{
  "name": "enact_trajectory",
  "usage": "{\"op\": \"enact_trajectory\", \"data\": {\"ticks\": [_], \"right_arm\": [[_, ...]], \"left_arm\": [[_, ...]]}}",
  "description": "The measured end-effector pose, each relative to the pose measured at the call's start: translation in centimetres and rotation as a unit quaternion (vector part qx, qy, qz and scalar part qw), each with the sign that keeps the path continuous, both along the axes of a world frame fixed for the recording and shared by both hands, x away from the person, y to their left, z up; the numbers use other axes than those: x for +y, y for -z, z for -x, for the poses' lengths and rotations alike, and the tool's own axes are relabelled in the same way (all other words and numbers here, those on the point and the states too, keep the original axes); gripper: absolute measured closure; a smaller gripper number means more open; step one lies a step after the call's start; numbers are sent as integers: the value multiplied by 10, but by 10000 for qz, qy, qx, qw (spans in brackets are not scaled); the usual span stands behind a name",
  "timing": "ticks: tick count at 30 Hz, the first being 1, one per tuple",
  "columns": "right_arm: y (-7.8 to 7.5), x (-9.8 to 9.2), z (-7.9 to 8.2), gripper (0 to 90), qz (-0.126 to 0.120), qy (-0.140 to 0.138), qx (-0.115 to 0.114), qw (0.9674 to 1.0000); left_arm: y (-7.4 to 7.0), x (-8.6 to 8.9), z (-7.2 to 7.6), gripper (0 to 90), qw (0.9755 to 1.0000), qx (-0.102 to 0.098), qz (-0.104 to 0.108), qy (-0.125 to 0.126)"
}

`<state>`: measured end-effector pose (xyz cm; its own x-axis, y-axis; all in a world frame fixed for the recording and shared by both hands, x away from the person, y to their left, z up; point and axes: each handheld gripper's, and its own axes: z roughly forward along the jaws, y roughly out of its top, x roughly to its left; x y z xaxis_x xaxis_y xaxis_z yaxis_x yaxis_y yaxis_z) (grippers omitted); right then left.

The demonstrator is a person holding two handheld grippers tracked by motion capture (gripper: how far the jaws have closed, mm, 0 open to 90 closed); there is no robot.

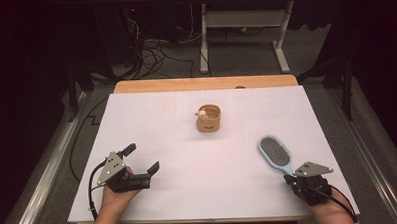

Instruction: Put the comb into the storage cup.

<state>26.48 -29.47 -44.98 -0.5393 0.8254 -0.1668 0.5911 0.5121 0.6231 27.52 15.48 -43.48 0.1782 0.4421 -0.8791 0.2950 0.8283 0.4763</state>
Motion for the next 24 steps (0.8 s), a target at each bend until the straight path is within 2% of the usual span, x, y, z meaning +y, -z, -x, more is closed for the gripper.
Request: {"op": "enact_trajectory", "data": {"ticks": [10, 14, 15, 18, 20, 21, 22, 24], "right_arm": [[1, -6, -5, 900, -102, 113, 9, 9999], [-2, -5, -3, 900, -162, 89, -80, 9998], [-3, -4, -4, 900, -278, 67, -131, 9995], [-4, -2, -5, 900, -392, 34, -179, 9991], [-6, 2, -7, 900, -590, -35, -261, 9979], [-6, 2, -7, 900, -590, -35, -261, 9979], [-7, 3, -8, 900, -669, -56, -287, 9973], [-8, 7, -7, 900, -839, -117, -348, 9958]], "left_arm": [[0, 0, 0, 3, 10000, -31, -9, -26], [0, -1, 0, 3, 10000, 32, 38, -35], [0, -1, -1, 3, 10000, 12, 8, -35], [1, -2, -1, 3, 10000, 49, -9, -25], [2, -3, -1, 4, 10000, 37, -79, -5], [2, -3, -1, 4, 9999, 47, -104, 18], [1, -4, 0, 7, 9999, 81, -57, 19], [2, -4, 0, 7, 9999, 57, -106, 80]]}}
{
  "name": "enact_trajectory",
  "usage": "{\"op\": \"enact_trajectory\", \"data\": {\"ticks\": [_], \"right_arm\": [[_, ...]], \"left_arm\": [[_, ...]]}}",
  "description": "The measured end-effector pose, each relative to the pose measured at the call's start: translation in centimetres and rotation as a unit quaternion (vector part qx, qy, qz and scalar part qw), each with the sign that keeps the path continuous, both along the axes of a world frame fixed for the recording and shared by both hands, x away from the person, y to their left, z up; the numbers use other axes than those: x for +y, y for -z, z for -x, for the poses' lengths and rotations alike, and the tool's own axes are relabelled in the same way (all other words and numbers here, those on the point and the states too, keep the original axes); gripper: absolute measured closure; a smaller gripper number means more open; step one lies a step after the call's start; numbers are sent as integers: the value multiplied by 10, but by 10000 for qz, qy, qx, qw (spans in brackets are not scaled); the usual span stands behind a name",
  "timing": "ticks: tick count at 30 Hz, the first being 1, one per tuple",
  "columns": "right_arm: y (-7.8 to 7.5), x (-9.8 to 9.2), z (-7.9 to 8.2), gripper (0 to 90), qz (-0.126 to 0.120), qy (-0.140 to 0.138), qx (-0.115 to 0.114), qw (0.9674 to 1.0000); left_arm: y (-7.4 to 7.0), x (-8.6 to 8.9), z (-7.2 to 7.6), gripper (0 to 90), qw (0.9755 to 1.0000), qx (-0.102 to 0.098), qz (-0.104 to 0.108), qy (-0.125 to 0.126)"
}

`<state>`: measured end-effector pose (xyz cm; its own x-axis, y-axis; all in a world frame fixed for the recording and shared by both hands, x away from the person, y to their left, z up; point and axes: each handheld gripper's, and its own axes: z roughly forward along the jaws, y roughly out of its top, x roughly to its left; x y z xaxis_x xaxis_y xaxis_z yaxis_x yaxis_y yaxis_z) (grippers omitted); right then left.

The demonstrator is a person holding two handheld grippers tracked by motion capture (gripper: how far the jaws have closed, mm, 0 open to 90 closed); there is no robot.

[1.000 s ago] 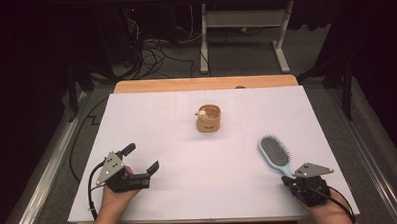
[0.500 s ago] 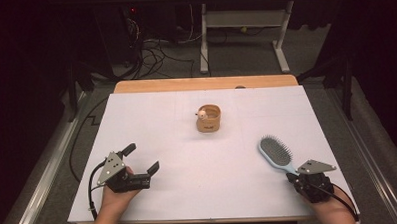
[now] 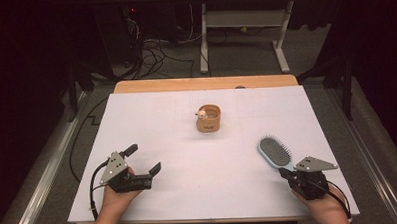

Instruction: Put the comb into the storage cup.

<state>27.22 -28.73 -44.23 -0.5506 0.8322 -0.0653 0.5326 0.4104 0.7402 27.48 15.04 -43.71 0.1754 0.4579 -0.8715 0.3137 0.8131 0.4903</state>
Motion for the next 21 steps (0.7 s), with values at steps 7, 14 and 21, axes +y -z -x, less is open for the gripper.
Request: {"op": "enact_trajectory", "data": {"ticks": [7, 14, 21], "right_arm": [[0, 13, -1, 888, -676, -93, -212, 9974], [5, 27, -1, 836, -1070, -99, -559, 9926], [5, 35, -9, 717, -1277, -37, -634, 9898]], "left_arm": [[1, -1, 1, 6, 10000, 33, -44, 78], [2, -3, 0, 4, 9999, 100, -34, 57], [2, -2, 0, 4, 9999, 102, -28, 81]]}}
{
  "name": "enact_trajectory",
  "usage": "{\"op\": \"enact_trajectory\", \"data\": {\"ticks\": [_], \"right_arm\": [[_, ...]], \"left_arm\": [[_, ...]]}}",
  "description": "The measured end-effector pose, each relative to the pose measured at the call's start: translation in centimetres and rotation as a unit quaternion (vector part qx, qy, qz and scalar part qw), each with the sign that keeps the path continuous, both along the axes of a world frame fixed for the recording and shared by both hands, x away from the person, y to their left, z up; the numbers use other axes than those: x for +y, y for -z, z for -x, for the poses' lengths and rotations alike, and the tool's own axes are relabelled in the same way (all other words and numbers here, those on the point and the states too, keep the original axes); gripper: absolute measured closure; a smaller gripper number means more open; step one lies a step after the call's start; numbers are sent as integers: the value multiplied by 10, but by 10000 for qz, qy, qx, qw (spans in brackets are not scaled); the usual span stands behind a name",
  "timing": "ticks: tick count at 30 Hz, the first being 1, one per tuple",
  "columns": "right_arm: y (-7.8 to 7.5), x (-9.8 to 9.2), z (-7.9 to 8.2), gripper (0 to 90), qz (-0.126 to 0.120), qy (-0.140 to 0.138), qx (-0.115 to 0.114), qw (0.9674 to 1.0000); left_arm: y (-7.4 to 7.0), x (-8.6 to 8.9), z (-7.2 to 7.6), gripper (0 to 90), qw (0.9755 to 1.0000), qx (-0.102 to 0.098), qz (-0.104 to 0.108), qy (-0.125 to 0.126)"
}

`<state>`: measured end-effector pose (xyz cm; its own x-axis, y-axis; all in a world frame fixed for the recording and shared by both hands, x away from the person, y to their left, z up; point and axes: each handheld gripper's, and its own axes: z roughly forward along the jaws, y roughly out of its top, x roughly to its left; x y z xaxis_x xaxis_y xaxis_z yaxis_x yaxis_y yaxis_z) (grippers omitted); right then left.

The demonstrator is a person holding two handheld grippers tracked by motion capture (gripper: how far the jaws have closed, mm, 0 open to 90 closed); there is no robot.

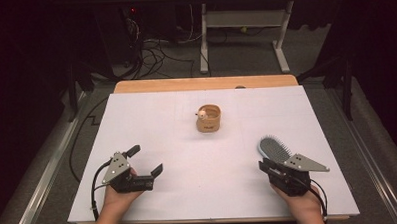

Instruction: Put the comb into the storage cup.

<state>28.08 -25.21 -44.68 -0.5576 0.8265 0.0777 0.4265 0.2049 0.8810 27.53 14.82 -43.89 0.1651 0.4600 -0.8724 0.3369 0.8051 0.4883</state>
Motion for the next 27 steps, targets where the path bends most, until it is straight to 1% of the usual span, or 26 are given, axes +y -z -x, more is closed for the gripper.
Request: {"op": "enact_trajectory", "data": {"ticks": [4, 5, 7, 8, 9, 10, 11, 12, 13, 14, 15, 16, 17, 19, 20, 22, 23, 24, 25, 26, 27], "right_arm": [[1, 7, -10, 612, -62, -29, -30, 10000], [0, 9, -12, 587, -92, -43, -69, 9999], [0, 13, -17, 524, -126, -43, -131, 9998], [0, 14, -18, 508, -159, -75, -155, 9997], [0, 16, -19, 471, -174, -113, -177, 9996], [0, 18, -20, 434, -146, -133, -231, 9995], [-1, 21, -20, 414, -68, -128, -311, 9994], [-1, 22, -20, 394, -83, -186, -342, 9992], [-1, 23, -20, 343, -103, -257, -353, 9990], [-1, 25, -22, 277, -94, -309, -306, 9990], [0, 26, -22, 215, -99, -310, -276, 9991], [0, 26, -22, 215, -99, -310, -276, 9991], [0, 26, -22, 183, -90, -296, -288, 9991], [1, 25, -21, 142, -161, -241, -315, 9991], [1, 25, -21, 142, -161, -241, -315, 9991], [0, 24, -20, 93, -209, -233, -396, 9987], [-1, 23, -20, 70, -239, -213, -426, 9986], [-1, 22, -20, 37, -258, -203, -456, 9984], [-2, 21, -20, 3, -294, -201, -488, 9982], [-2, 21, -20, 3, -315, -228, -489, 9980], [-2, 20, -20, 2, -323, -243, -509, 9979]], "left_arm": [[0, 0, 0, 4, 10000, 11, 10, 6], [0, 0, 0, 4, 10000, 26, 36, -6], [0, 0, 0, 4, 10000, 14, 19, 3], [0, 0, 0, 4, 10000, 22, 31, 0], [0, 1, 0, 4, 10000, 6, 9, 1], [-1, 1, 0, 4, 10000, 10, 29, 2], [-1, 1, 0, 4, 10000, 19, 51, 17], [-1, 1, 1, 4, 10000, 23, 66, 17], [-2, 0, 1, 4, 10000, 31, 90, 21], [-1, 1, 1, 4, 10000, 20, 63, 45], [-1, 1, 1, 5, 10000, 33, 56, 65], [-2, 1, 1, 5, 9999, 59, 78, 72], [-2, 1, 1, 6, 9999, 66, 81, 87], [-1, 0, 1, 7, 9999, 57, 53, 75], [0, 0, 1, 7, 9999, 45, 18, 94], [0, -1, 1, 5, 9999, 52, 25, 90], [0, -2, 1, 3, 10000, 51, 47, 43], [1, -1, 1, 2, 10000, -12, 13, 72], [1, -2, 1, 2, 10000, -53, 37, 27], [1, -1, 1, 2, 9999, -115, 49, -19], [1, -1, 1, 2, 9999, -124, 57, -33]]}}
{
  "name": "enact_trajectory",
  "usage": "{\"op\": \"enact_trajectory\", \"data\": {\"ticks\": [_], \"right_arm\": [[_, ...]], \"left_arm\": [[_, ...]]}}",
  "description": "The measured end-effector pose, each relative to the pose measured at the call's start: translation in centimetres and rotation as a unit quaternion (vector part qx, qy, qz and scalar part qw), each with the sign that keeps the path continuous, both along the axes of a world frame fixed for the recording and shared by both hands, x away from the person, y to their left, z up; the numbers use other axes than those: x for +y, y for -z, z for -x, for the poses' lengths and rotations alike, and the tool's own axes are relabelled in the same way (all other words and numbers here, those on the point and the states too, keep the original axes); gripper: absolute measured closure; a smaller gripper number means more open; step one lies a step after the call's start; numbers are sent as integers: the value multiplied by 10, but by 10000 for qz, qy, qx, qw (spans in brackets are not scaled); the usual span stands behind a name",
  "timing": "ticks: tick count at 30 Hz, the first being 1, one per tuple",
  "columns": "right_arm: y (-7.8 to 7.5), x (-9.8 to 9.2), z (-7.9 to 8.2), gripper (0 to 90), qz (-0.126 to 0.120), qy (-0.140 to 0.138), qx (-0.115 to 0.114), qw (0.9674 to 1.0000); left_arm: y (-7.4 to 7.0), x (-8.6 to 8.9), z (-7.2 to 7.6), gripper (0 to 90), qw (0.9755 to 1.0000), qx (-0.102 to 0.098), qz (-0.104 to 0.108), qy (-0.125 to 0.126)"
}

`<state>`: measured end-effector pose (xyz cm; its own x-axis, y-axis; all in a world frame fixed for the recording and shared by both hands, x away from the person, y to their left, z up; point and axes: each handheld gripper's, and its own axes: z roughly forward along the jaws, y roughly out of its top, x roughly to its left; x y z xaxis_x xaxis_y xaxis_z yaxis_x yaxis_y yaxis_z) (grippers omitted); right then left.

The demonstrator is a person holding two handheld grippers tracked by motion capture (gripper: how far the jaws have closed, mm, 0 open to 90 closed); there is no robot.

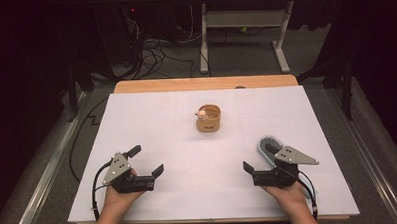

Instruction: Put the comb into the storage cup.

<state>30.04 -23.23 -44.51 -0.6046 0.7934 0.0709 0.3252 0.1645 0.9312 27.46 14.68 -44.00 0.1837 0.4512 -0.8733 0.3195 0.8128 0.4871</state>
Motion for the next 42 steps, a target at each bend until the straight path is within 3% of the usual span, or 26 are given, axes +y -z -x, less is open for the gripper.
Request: {"op": "enact_trajectory", "data": {"ticks": [11, 14, 21, 24, 28, 30, 31, 34, 40, 42], "right_arm": [[-1, -2, 2, 3, 126, 120, -83, 9998], [-2, -2, 2, 3, 298, 125, -9, 9995], [-6, -5, -5, 3, 636, 108, 385, 9972], [-11, -3, -7, 2, 923, 105, 474, 9945], [-15, 0, -8, 3, 1134, 15, 692, 9911], [-15, 2, -8, 3, 1297, -19, 796, 9883], [-14, 3, -9, 3, 1379, -35, 839, 9869], [-13, 4, -9, 3, 1603, -99, 966, 9823], [-13, 1, -7, 3, 1824, -163, 1227, 9754], [-13, -2, -6, 3, 1836, -182, 1277, 9745]], "left_arm": [[-3, 1, -1, 2, 9999, 138, 21, 32], [-11, 4, -6, 2, 9995, 282, 162, -43], [-2, 11, -2, 1, 9998, 168, -53, -83], [3, 13, -1, 1, 9997, 192, -92, -70], [4, 11, 2, 1, 9997, 139, -175, 24], [4, 8, 3, 1, 9997, 171, -174, 50], [5, 8, 4, 1, 9996, 92, -263, 107], [2, 6, 6, 1, 9997, 75, -166, 161], [1, 6, 11, 1, 9993, 28, -107, 359], [2, 5, 10, 1, 9992, 31, -172, 368]]}}
